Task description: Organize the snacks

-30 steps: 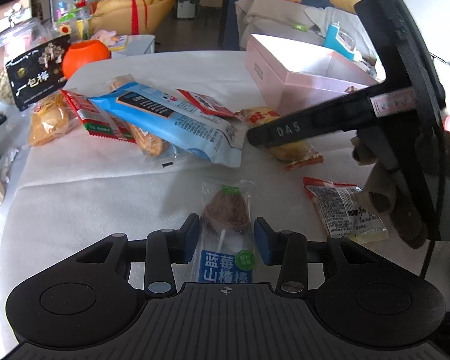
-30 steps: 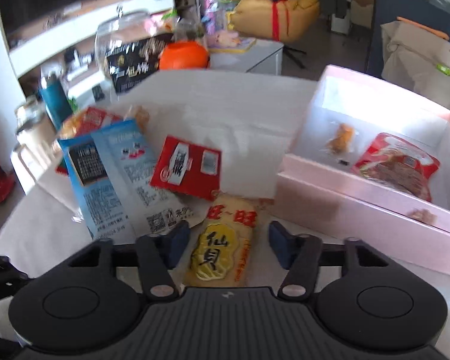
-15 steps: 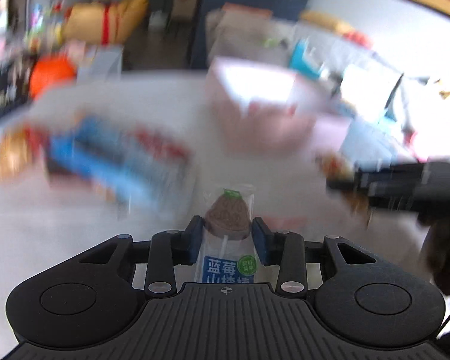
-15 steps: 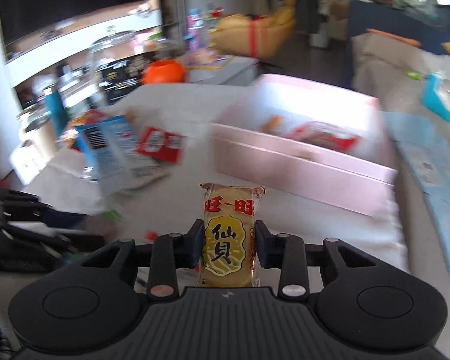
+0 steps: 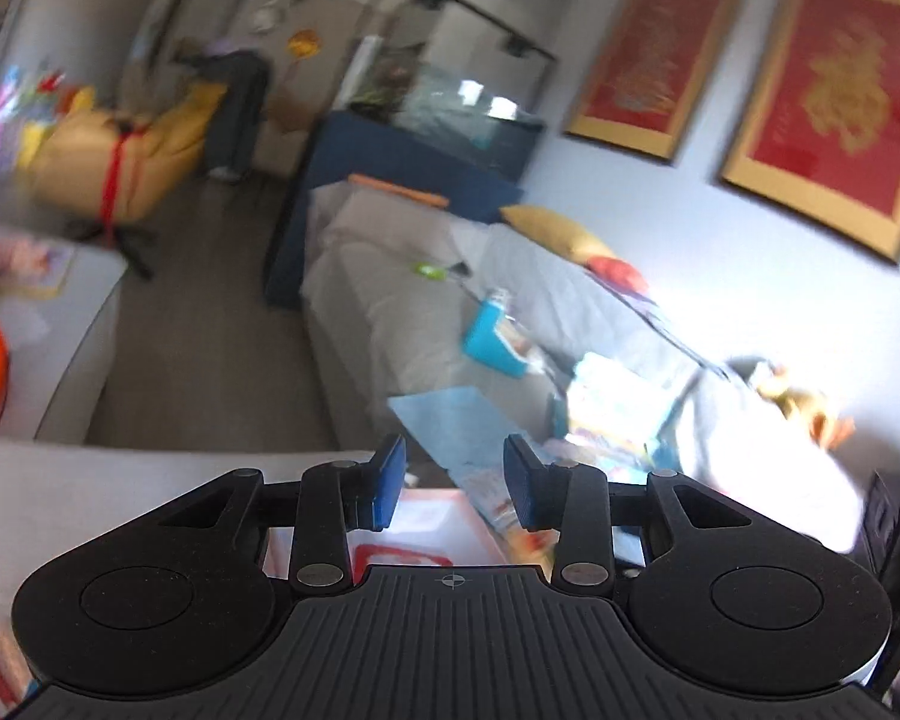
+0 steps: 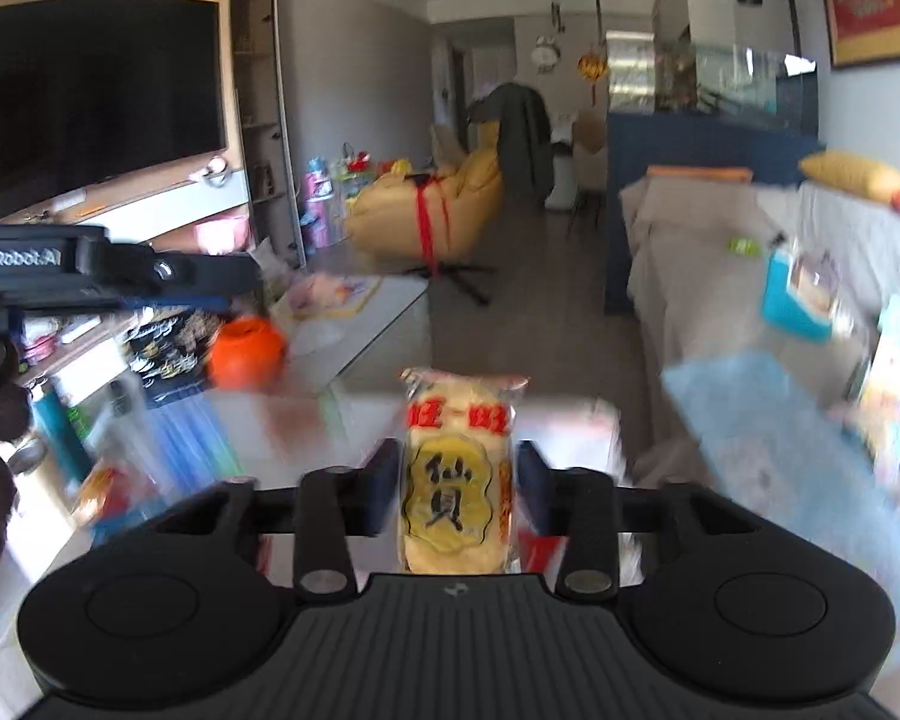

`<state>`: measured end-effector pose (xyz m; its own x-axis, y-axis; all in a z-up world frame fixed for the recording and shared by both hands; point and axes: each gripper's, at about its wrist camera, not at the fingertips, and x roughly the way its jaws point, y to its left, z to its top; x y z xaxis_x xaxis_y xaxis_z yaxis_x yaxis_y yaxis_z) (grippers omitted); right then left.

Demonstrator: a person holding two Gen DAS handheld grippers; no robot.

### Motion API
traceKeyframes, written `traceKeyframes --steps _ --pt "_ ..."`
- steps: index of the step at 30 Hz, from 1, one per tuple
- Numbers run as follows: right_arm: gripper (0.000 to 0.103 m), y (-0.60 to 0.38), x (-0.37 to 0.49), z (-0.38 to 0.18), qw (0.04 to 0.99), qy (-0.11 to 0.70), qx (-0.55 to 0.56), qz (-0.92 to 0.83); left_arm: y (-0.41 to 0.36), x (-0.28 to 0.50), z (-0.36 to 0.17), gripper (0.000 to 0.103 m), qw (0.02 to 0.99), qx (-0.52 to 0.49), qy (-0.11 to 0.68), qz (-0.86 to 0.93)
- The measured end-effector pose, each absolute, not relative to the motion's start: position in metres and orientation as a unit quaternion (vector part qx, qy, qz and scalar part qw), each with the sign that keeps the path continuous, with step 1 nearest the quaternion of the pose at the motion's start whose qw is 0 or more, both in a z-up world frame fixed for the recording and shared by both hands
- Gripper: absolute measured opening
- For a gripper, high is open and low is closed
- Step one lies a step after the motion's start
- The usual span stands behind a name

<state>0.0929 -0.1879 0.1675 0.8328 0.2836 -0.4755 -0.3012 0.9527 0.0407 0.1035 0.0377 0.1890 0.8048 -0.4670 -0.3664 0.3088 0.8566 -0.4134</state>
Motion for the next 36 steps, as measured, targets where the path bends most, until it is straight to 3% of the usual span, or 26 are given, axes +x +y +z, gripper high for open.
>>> traceKeyframes --steps 4,6,9,14,18,26,33,36 --pt "0.069 -0.203 0.093 0.153 0.955 0.258 -0.009 0.148 0.059 0.081 0.166 0.040 0.947 -0.134 0.240 -0.167" --pt "0.074 -0.210 0.082 0.132 0.945 0.280 -0.001 0.169 0.070 0.064 0.142 0.040 0.947 -0.109 0.271 -0.137" --pt "0.074 -0.204 0.062 0.099 0.931 0.319 -0.022 0.179 0.091 0.034 0.107 0.040 0.942 -0.097 0.307 -0.097" --pt "0.074 -0.173 0.027 0.064 0.906 0.350 -0.062 0.229 0.150 -0.015 0.077 0.040 0.934 -0.167 0.317 0.018" --pt "0.076 -0.130 0.018 0.057 0.884 0.357 -0.065 0.294 0.190 -0.032 0.069 0.040 0.928 -0.218 0.293 0.070" --pt "0.076 -0.007 0.029 0.058 0.851 0.341 -0.102 0.385 0.211 -0.031 0.061 0.040 0.930 -0.226 0.283 0.068" --pt "0.075 0.037 0.067 0.044 0.901 0.279 -0.198 0.268 0.231 -0.037 0.050 0.040 0.930 -0.240 0.264 0.094" --pt "0.073 0.019 0.087 0.046 0.902 0.323 -0.147 0.245 0.244 -0.027 0.050 0.040 0.935 -0.233 0.238 0.121"
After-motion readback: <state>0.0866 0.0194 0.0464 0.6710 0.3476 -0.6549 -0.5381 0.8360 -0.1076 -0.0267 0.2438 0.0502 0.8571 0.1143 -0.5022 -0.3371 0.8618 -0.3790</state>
